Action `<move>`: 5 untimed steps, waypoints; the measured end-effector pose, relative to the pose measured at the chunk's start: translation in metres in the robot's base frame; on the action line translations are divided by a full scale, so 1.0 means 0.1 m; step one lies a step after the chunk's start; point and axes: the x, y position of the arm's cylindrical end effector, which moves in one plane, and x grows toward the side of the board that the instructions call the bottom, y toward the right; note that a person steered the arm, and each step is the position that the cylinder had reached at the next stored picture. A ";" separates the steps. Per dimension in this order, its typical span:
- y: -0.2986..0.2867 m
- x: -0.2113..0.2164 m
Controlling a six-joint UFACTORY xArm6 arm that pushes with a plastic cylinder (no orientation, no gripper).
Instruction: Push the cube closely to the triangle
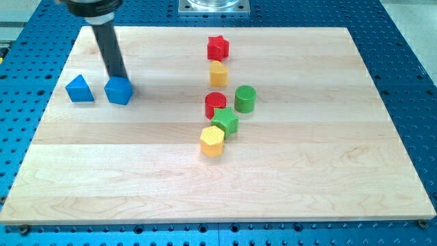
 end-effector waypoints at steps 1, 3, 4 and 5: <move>-0.12 0.00; 0.95 0.04; 1.02 0.24; 0.90 0.48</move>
